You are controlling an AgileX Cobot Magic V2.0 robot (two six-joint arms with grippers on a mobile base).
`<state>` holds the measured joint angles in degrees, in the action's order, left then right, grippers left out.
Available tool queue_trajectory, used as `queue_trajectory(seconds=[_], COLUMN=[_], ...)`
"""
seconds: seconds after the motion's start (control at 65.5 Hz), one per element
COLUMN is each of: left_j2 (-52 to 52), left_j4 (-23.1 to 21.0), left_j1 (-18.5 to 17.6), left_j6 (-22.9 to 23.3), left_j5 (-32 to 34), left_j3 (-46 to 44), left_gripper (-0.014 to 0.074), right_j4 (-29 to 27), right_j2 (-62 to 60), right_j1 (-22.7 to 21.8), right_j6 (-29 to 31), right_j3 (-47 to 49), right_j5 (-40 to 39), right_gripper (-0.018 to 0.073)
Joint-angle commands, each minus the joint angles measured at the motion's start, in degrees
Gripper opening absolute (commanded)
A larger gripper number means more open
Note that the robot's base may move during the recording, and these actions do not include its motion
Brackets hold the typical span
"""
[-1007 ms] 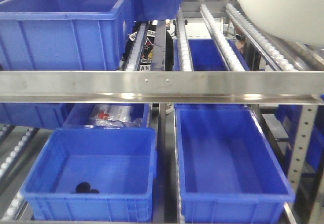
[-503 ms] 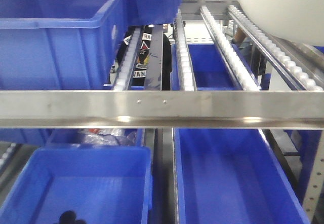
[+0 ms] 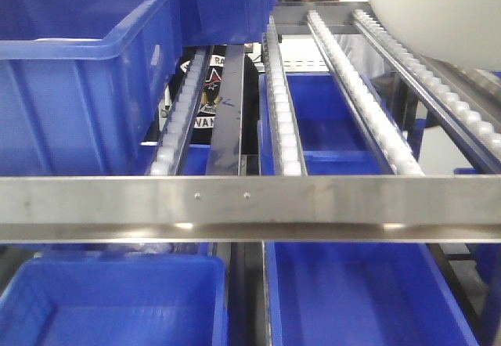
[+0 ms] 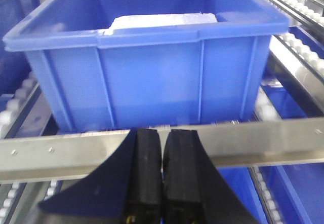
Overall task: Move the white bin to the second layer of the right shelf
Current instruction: 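Raise the white bin above the upper shelf rollers with the right gripper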
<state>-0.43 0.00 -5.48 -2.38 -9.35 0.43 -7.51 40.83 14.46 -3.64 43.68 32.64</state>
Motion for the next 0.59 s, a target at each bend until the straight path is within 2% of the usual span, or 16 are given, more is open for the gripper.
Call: queue_trajectory(seconds=[0.0,0.58], left_j2=[-0.2,-0.2], left_j4=[0.0,0.0], left_j1=[-0.2,-0.2], left_j6=[0.2,0.2], left_j5=[4.9,4.9], left_j3=[2.1,2.1], left_gripper=[0.0085,0.0085], right_j4=[-0.3,-0.3], right_j2=[-0.3,-0.3], right_j1=[-0.4,-0.4], right_j6=[0.1,0.1], right_j3=[1.9,1.9], right_j5=[-5.4,-5.4], right_gripper=[0.0056,0.0056])
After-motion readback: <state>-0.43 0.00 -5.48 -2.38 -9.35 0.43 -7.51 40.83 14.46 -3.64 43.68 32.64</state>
